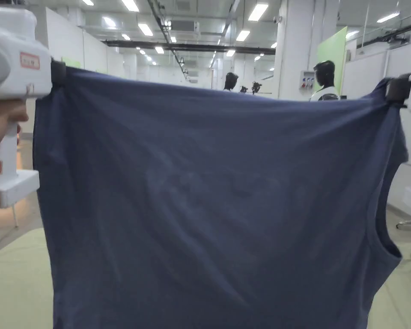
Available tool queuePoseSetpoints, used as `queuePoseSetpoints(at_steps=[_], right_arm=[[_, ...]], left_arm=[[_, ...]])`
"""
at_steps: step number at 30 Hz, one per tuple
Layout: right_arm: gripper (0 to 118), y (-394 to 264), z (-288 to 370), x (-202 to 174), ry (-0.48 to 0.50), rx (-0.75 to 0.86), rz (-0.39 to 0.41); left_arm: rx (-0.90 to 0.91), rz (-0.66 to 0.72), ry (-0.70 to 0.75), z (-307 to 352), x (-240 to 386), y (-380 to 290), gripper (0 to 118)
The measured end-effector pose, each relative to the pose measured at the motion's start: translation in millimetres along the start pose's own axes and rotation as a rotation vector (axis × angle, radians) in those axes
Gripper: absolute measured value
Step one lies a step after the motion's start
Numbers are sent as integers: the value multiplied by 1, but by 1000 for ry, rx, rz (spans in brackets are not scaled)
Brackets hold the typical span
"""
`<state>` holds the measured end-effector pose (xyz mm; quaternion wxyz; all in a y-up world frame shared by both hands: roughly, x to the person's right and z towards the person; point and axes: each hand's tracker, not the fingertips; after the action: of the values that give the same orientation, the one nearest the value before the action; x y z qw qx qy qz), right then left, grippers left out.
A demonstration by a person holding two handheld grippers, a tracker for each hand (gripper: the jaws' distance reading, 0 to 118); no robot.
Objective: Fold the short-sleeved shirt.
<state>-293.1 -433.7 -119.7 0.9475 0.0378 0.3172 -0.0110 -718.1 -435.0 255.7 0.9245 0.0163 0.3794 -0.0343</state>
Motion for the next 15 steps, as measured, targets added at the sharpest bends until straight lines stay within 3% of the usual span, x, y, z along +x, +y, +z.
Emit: queuePoseSetpoints(at_steps=[8,15], right_arm=[[4,-8,-73,-4,-17,29,-8],[4,-70,-85,4,-9,-48,17]], left_arm=[[12,-17,5,-71,10,-26,0],[-52,-62,-26,-101,30,-108,0]])
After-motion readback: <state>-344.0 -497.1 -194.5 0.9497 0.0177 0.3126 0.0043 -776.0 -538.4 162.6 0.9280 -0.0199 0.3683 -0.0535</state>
